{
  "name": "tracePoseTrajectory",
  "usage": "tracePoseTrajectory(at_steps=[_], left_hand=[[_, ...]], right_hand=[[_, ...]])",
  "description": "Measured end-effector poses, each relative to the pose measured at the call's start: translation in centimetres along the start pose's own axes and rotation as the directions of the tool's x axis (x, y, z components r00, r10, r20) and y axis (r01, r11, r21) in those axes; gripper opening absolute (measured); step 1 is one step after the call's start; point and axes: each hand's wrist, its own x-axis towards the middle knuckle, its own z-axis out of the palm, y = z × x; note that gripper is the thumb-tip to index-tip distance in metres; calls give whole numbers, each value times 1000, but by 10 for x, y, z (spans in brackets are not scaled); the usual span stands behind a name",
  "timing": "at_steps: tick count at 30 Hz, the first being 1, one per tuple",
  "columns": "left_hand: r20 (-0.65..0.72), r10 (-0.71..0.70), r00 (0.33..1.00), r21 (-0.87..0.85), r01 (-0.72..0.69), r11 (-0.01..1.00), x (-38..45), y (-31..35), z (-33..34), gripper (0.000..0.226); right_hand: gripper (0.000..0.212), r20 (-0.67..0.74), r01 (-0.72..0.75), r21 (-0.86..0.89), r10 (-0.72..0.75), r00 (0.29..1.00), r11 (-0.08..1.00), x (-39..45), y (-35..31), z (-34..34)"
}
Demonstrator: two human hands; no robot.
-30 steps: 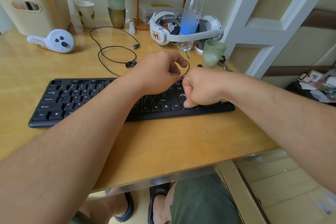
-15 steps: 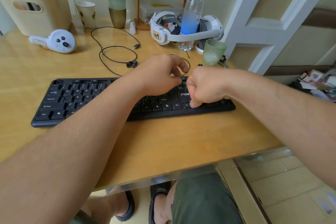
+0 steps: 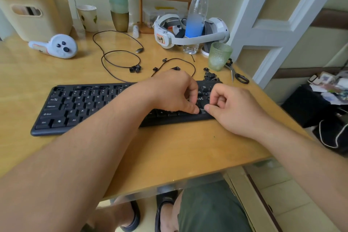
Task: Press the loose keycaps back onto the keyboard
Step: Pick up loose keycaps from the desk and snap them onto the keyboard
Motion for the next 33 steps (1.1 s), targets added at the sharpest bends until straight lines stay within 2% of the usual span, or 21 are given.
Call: tracePoseTrajectory(at_steps=[3, 4, 6, 9, 15, 22, 25, 28, 30, 31, 33], left_hand=[[-58, -58, 997, -55, 55, 997, -2, -11, -8, 17], [-79, -75, 994, -86, 68, 994, -2, -16, -10, 15], [-119, -88, 989, -146, 70, 987, -2, -20, -10, 9], [-165, -71, 984, -153, 46, 987, 1, -18, -7, 7], [-183, -66, 981, -141, 41, 989, 2, -19, -7, 7], [-157, -46, 987, -115, 28, 993, 1, -19, -5, 6], [-154, -40, 987, -107, 24, 994, 2, -19, -5, 8], [-153, -37, 988, -93, 23, 995, 3, -19, -5, 8], [-152, -33, 988, -80, 21, 997, 3, -19, -4, 8], [-153, -32, 988, -77, 21, 997, 4, -20, -4, 8], [-154, -33, 987, -77, 21, 997, 3, -20, -4, 9]], right_hand=[[6, -67, 130, -18, -131, 989, 991, -8, 2, 4], [9, -65, 163, -43, -166, 984, 986, -11, 0, 4], [29, -12, 206, -81, -208, 978, 975, -19, -2, 8], [38, 60, 259, -183, -252, 966, 948, -26, -6, 16], [34, -84, 272, -155, -287, 954, 950, -26, -5, 20], [31, -123, 220, -254, -257, 958, 942, -28, -6, 23], [34, -112, 159, -211, -186, 976, 964, -32, -10, 23], [40, -14, 164, -283, -175, 984, 945, -36, -18, 24], [37, 1, 80, -165, -82, 997, 983, -34, -20, 23], [35, 17, -12, -22, 12, 1000, 1000, -32, -21, 21], [33, 64, -159, 261, 147, 987, 952, -29, -22, 20]])
